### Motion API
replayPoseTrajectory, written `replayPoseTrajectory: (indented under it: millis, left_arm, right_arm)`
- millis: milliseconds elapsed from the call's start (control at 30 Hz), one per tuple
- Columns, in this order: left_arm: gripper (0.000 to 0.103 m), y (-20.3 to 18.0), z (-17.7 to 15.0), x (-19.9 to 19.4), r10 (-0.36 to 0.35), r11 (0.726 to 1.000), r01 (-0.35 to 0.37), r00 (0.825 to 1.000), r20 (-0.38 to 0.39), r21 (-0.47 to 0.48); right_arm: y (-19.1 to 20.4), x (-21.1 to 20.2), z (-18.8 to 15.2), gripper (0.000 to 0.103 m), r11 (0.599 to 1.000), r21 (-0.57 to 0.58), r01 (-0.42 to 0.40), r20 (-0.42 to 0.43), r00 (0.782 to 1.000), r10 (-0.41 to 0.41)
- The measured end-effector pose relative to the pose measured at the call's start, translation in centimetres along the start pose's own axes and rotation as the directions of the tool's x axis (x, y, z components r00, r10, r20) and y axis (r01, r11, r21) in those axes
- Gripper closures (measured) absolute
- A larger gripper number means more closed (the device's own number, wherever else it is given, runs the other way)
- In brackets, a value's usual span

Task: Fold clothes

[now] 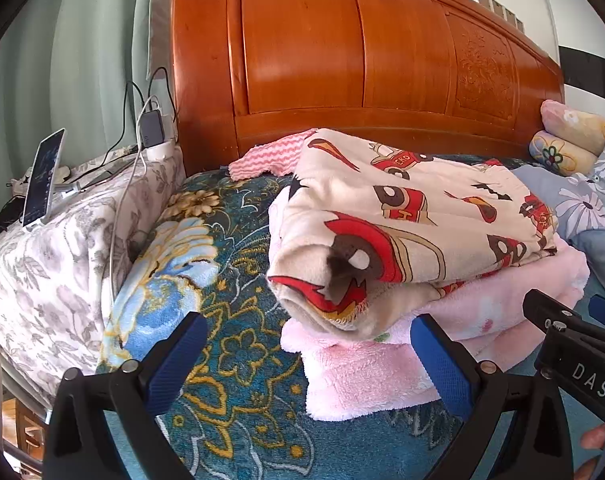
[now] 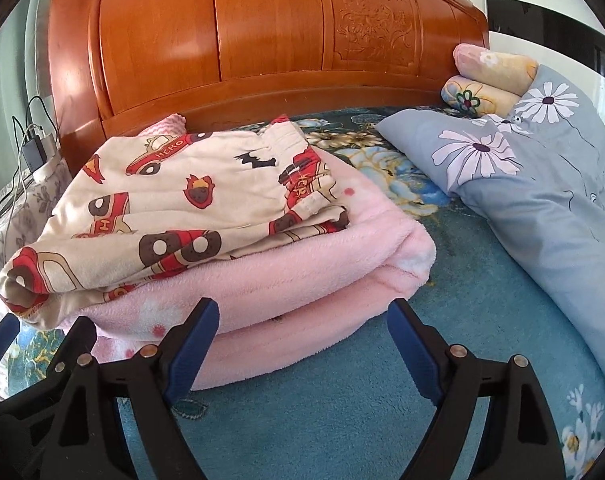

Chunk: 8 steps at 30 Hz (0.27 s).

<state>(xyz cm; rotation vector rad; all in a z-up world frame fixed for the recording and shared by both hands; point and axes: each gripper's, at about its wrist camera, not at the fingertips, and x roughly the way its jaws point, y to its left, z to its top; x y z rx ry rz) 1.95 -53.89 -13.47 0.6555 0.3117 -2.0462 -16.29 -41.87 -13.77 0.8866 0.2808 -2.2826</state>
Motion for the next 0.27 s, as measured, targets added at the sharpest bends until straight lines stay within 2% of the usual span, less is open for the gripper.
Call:
replayPoseTrajectory:
  millis: [267]
  left_arm:
    - [0.000, -0.04, -0.14, 0.22, 0.002, 1.000, -0.002, 1.000, -0.007, 0.003]
  right_arm:
    - [0.01, 0.18, -0.07, 0.016, 1.000, 0.005, -0.002, -0.011, 1.000, 0.002]
